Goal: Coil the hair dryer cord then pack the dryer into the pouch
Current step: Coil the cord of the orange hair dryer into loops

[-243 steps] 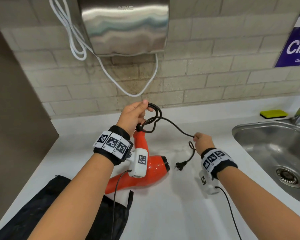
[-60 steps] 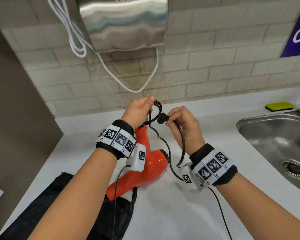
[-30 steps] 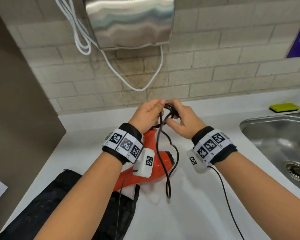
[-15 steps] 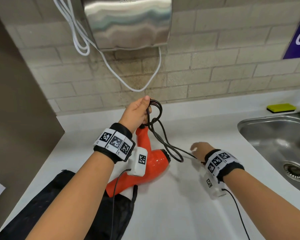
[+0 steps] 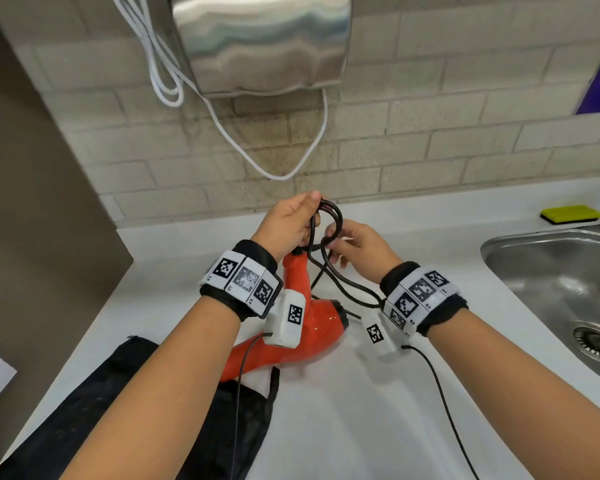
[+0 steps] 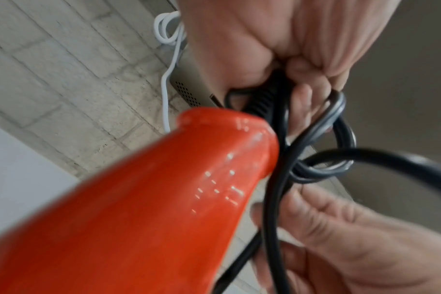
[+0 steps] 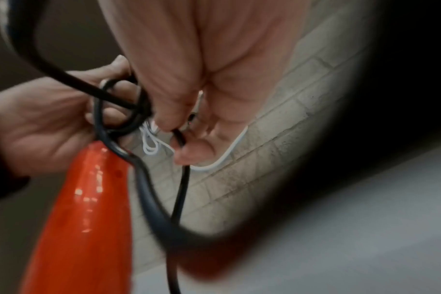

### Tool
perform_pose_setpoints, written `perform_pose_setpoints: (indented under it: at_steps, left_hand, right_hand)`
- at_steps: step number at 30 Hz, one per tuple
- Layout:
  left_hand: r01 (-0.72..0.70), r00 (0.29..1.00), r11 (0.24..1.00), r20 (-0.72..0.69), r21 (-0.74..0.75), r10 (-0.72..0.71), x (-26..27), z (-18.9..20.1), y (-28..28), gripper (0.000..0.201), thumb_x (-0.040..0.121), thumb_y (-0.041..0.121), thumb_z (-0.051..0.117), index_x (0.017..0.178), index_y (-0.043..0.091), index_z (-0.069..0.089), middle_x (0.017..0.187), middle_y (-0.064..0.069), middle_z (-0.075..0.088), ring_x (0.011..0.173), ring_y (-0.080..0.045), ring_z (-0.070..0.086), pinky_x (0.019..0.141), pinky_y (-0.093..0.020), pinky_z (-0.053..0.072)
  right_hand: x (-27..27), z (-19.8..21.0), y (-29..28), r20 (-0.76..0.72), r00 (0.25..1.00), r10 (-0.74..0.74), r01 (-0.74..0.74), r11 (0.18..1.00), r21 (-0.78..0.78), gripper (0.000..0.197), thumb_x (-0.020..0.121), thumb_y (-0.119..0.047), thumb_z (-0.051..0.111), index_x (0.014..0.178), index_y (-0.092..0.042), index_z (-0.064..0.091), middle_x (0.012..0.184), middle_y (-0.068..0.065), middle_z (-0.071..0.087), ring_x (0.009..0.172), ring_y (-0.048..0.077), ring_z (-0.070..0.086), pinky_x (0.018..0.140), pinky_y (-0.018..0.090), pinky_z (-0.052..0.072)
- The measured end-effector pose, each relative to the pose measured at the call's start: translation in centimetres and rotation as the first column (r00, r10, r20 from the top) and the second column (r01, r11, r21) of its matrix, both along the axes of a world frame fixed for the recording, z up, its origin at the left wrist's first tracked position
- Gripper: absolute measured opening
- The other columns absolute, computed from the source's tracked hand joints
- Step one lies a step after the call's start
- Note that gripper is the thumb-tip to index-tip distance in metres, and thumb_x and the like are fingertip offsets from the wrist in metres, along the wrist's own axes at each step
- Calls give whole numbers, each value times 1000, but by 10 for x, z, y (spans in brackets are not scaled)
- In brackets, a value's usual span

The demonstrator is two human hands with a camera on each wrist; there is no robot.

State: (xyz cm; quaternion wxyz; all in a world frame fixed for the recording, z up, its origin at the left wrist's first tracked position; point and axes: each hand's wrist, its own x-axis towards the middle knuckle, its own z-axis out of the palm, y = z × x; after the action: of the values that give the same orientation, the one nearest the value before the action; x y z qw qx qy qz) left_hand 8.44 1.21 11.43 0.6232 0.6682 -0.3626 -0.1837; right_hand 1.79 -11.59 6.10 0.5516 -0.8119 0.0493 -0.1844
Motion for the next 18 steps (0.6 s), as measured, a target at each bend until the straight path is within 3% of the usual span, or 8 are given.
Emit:
perform_pose_setpoints:
  at_steps: [3, 6, 8, 9, 13, 15, 17, 18]
  left_hand:
    - [-48, 999, 999, 7, 19, 48, 3, 1, 5, 36, 98, 32, 33, 68, 19, 48, 54, 6, 39, 35, -1, 30, 40, -14, 26]
    - [-72, 997, 997, -17, -1, 72, 7, 0, 11, 39, 98, 34, 33, 64, 17, 43, 56, 3, 37, 36, -1, 29, 39, -14, 28]
    - [-87, 996, 996, 0, 18, 87, 10, -1, 13, 39, 98, 36, 33, 65, 17, 43, 57, 2, 38, 36, -2, 30, 39, -15, 30]
    - [-88, 996, 996, -1, 25, 88, 11, -1, 12, 38, 98, 37, 33, 66, 18, 44, 54, 5, 42, 37, -3, 30, 40, -15, 30]
    - [-61, 997, 998, -50, 7, 61, 10, 0, 7, 36, 98, 36, 33, 70, 18, 48, 49, 11, 43, 36, -4, 32, 42, -16, 29]
    - [-46, 997, 999, -60, 7, 46, 8, 1, 4, 35, 98, 35, 34, 72, 17, 49, 48, 11, 41, 36, -4, 30, 41, -15, 27]
    - [-19, 998, 1000, -52, 20, 20, 7, 1, 2, 34, 98, 35, 34, 73, 16, 49, 43, 12, 42, 36, -4, 28, 41, -16, 25]
    - [-3, 999, 1000, -44, 31, 5, 7, 1, 1, 33, 98, 35, 34, 74, 16, 49, 41, 12, 41, 36, -4, 27, 41, -16, 25]
  right_hand:
    - [0, -13, -24, -66, 962, -266, 264, 964, -34, 18, 89, -1, 48, 78, -15, 51, 72, 2, 54, 42, 0, 54, 42, 13, 44]
    - [-4, -40, -55, -248, 817, -520, 464, 849, -252, 14, 90, -3, 45, 96, -6, 57, 95, 22, 63, 80, 29, 65, 60, 30, 51]
    - [-15, -58, -70, -388, 722, -573, 418, 808, -416, 18, 90, -1, 43, 99, -2, 58, 109, 25, 62, 98, 38, 61, 83, 41, 52]
    - [-21, -65, -72, -454, 681, -574, 351, 800, -486, 20, 90, 0, 41, 100, -1, 58, 112, 25, 62, 103, 38, 60, 90, 41, 50]
    - [-33, -75, -67, -574, 586, -572, 51, 733, -678, 25, 91, -6, 41, 112, -1, 55, 118, 15, 62, 109, 30, 58, 90, 31, 46]
    - [-32, -67, -59, -603, 555, -573, -70, 690, -721, 27, 91, -7, 41, 115, -2, 54, 122, 13, 60, 112, 28, 56, 91, 30, 46]
    - [-30, -54, -48, -569, 582, -580, -43, 677, -734, 35, 88, -8, 44, 123, -7, 47, 128, 12, 54, 117, 30, 50, 94, 35, 45]
    - [-29, -45, -42, -500, 649, -573, 42, 683, -729, 45, 86, -9, 47, 130, -12, 40, 133, 10, 48, 120, 32, 45, 96, 39, 44]
